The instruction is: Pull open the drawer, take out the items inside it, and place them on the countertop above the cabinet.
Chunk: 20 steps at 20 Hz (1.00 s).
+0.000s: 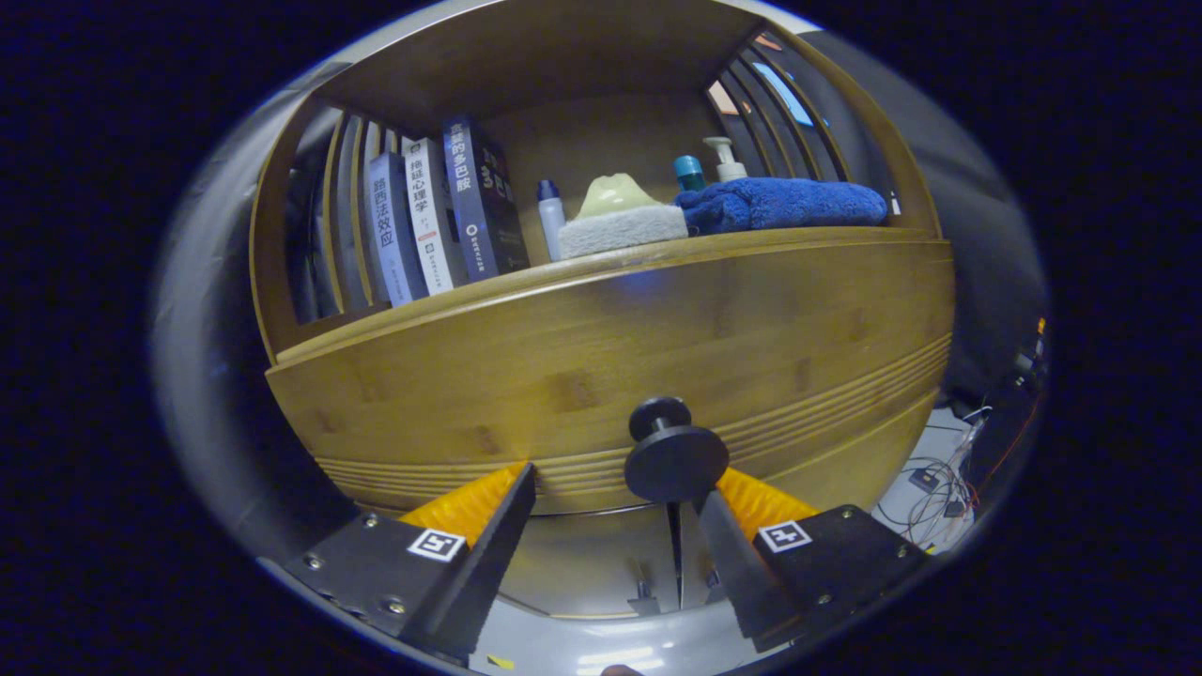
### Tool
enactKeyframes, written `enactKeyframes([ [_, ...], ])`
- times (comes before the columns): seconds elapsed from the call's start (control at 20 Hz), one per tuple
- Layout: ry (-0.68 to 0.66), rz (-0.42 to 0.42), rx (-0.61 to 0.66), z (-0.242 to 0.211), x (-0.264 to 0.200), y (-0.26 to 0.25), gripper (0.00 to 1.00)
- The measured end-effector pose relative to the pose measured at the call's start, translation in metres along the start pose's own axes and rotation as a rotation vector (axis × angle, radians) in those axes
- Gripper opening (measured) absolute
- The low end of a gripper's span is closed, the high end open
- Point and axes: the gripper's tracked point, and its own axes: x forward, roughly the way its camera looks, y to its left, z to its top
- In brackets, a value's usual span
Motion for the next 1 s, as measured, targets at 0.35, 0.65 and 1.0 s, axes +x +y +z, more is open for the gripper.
enactKeyframes([
  [0.35, 0.018, 0.0, -0.011, -0.001, -0.001, 0.001, 0.97],
  [0.65, -0.009, 0.003, -0.037, 0.001, 0.0, 0.001, 0.97],
  [1.0, 0.025, 0.001, -0.144, 0.015, -0.057, -0.003, 1.0],
])
